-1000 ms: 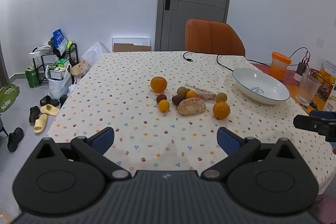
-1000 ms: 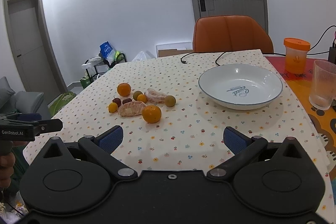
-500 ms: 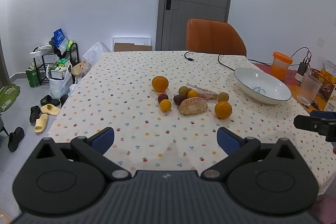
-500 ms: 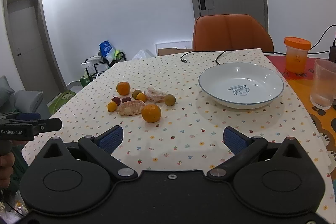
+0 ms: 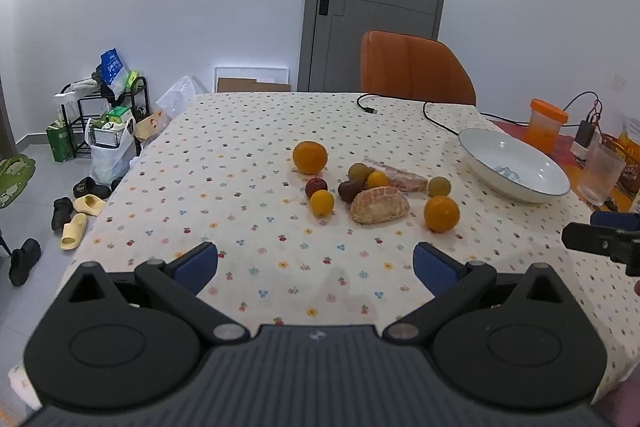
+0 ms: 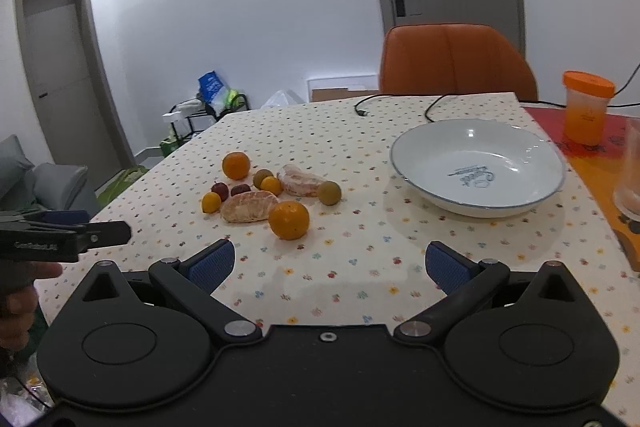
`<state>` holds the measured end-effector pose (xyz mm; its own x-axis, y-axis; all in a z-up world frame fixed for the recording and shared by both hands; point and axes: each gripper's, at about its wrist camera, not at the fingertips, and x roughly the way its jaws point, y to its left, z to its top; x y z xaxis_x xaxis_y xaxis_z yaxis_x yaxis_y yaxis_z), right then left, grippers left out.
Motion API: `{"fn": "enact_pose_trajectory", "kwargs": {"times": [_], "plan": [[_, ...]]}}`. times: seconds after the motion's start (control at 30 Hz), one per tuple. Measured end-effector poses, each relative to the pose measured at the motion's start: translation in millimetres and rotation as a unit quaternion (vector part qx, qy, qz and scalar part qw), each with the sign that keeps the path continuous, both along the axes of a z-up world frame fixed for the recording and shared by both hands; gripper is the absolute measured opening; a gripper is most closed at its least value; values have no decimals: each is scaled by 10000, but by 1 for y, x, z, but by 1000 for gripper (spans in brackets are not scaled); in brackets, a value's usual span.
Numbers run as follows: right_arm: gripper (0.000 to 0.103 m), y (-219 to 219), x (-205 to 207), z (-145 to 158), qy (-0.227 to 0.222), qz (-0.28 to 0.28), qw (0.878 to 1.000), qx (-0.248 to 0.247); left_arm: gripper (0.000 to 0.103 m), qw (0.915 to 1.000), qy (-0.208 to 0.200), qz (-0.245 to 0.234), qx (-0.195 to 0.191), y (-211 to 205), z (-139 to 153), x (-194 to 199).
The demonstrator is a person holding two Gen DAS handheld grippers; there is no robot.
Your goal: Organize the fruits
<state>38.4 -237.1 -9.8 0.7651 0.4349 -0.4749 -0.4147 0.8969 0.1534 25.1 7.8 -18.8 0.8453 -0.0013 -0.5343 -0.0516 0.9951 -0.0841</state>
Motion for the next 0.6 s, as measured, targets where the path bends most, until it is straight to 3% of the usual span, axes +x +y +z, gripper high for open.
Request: {"fn": "enact_pose_trajectory", "kwargs": {"times": [0.27,0.47,0.6], "plan": [[102,7,21,-10,67,115,9998,150,103,10000,-21,15,-14,4,-9,26],[91,10,37,-19,178,123,9996,188,100,10000,-64,42,0,4,-16,41],[83,15,48,-24,272,246,9991,231,91,9999,-75,79,2,6,-20,52]]}}
